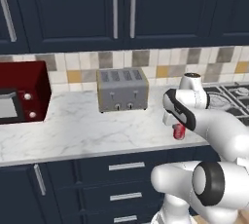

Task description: Four empty soda cans are scattered around the kitchen. Gather all the cans and cluster them next to the stove for recycling.

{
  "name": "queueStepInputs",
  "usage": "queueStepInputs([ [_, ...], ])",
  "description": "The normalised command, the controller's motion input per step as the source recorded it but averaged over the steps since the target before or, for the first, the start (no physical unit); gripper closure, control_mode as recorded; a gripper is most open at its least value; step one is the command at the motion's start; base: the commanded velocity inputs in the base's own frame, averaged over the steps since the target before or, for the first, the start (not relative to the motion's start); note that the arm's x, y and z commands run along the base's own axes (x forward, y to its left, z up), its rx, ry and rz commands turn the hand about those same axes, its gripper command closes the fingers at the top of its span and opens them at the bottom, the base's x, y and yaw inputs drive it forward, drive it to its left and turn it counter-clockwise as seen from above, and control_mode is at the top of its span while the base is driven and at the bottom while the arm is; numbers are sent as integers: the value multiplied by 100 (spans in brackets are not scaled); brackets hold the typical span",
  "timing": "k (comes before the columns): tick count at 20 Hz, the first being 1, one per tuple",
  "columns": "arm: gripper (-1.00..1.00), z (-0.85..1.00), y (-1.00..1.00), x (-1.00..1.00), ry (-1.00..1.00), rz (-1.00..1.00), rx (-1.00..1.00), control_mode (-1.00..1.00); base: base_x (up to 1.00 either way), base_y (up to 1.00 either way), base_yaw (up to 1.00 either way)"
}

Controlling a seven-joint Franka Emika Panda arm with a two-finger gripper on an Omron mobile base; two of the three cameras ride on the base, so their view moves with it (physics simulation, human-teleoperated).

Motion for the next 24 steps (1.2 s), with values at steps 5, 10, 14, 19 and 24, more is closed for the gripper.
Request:
queueStepInputs([
  [5, 100, 0, 0, 0, 0, 0, 0, 100, 3, -66, 0],
  [10, 100, 0, 0, 0, 0, 0, 0, 100, 3, -66, 0],
  [14, 100, 0, 0, 0, 0, 0, 0, 100, 4, -66, 0],
  [19, 100, 0, 0, 0, 0, 0, 0, 100, 3, -66, 0],
  [24, 100, 0, 0, 0, 0, 0, 0, 100, 1, -67, 0],
])
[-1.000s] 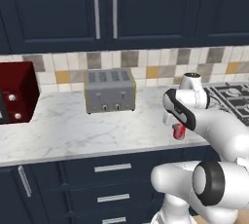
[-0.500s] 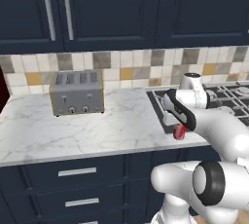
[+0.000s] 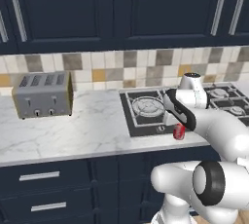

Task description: Four empty soda cans are scattered around the kitchen. Gather all the cans and cluster them next to the stove for recycling.

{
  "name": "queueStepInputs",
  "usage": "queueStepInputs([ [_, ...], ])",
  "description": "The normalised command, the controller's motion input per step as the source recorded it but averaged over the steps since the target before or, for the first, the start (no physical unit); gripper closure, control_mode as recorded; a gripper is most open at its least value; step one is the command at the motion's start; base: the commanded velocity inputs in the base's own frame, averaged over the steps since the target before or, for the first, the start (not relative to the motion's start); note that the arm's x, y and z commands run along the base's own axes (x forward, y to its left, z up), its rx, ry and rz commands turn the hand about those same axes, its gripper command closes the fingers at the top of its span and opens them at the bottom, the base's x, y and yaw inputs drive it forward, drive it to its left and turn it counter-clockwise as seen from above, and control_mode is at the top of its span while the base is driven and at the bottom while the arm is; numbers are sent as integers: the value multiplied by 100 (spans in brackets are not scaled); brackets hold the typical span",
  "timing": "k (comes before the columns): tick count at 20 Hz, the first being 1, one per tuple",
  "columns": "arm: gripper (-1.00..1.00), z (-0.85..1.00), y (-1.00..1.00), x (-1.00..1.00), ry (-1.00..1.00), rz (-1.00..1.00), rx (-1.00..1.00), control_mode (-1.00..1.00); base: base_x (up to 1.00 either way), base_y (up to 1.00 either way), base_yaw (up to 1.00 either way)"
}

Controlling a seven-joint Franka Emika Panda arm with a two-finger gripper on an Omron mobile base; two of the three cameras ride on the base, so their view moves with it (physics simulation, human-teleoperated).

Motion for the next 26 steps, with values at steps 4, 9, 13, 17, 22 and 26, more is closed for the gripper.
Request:
queueStepInputs([
  [4, 100, 0, 0, 0, 0, 0, 0, 100, 0, -67, 0],
  [9, 100, 0, 0, 0, 0, 0, 0, 100, 0, -67, 0],
  [13, 100, 0, 0, 0, 0, 0, 0, 100, 0, -66, 0],
  [17, 100, 0, 0, 0, 0, 0, 0, 100, 2, -66, 0],
  [22, 100, 0, 0, 0, 0, 0, 0, 100, 6, -65, 0],
  [26, 100, 0, 0, 0, 0, 0, 0, 100, 6, -64, 0],
])
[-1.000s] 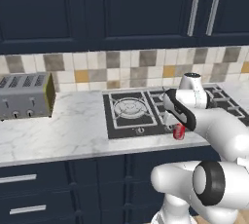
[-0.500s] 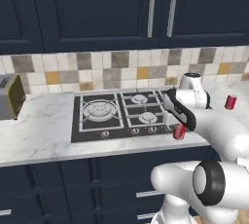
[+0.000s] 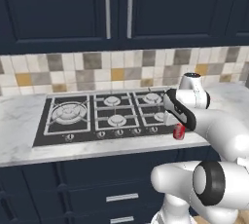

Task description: Four empty soda cans are scattered around the kitchen. Gather all the cans and cluster them next to the stove for recycling.

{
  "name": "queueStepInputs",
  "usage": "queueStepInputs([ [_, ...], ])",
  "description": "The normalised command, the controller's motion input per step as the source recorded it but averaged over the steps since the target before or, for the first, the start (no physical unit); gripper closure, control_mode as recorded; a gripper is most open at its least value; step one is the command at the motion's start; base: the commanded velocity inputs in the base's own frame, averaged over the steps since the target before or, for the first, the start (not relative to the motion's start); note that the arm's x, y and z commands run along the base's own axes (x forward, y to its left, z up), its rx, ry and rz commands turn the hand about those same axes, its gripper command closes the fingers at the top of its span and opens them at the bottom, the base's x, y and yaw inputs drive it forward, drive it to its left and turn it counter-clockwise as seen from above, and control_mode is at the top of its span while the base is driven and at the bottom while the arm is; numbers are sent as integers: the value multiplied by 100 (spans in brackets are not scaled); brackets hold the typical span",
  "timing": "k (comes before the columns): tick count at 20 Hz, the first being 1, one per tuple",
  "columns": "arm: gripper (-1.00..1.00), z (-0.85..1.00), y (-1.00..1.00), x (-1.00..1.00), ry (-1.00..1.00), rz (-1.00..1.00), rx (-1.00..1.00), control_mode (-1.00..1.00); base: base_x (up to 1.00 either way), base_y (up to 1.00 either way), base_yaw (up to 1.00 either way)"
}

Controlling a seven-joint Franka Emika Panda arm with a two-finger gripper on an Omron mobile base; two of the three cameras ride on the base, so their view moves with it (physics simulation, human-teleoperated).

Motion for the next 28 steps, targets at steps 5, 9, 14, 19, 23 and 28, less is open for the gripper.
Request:
queueStepInputs([
  [5, 100, 0, 0, 0, 0, 0, 0, 100, 11, -63, 0],
  [9, 100, 0, 0, 0, 0, 0, 0, 100, 14, -63, 0],
  [14, 100, 0, 0, 0, 0, 0, 0, 100, 25, -58, 0],
  [19, 100, 0, 0, 0, 0, 0, 0, 100, 33, -52, 0],
  [23, 100, 0, 0, 0, 0, 0, 0, 100, 35, -47, 0],
  [28, 100, 0, 0, 0, 0, 0, 0, 100, 37, -39, 0],
])
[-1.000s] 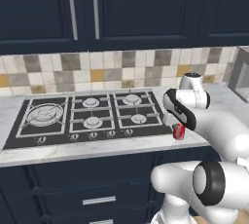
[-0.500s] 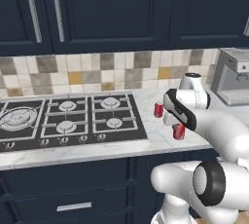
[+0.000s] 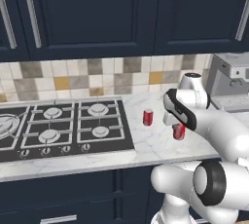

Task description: Four empty soda cans are scattered around the kitchen. Gather all the cans and cluster them next to the stove for recycling.

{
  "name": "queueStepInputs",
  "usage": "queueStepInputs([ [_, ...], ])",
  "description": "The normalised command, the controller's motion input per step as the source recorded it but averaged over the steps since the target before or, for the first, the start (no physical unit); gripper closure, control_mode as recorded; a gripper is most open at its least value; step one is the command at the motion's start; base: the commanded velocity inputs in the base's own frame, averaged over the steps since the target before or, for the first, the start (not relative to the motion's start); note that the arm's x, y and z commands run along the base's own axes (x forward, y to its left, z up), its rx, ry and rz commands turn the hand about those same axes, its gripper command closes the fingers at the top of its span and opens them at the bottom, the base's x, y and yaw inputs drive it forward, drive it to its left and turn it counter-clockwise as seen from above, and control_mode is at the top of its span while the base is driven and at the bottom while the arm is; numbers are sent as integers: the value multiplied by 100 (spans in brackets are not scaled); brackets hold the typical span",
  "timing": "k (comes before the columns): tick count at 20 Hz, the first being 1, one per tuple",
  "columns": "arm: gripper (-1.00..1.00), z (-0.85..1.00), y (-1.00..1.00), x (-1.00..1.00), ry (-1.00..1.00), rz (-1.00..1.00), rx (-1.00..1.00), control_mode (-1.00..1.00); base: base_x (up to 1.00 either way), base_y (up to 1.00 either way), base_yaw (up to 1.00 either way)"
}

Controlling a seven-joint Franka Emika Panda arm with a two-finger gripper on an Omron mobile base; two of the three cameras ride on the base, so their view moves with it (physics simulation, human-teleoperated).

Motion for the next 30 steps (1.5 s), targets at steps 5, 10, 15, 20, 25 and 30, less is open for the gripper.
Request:
queueStepInputs([
  [5, 100, 0, 0, 0, 0, 0, 0, 100, 19, -17, -5],
  [10, 100, 0, 0, 0, 0, 0, 0, 100, 8, -6, -3],
  [15, 100, 0, 0, 0, 0, 0, 0, 100, 0, 0, 0],
  [20, 100, 0, 0, 0, 0, 0, 0, 100, 0, 0, 0],
  [25, 100, 0, 0, 0, 0, 0, 0, 100, 3, -6, 0],
  [30, 100, 0, 0, 0, 0, 0, 0, 100, 7, -29, 7],
])
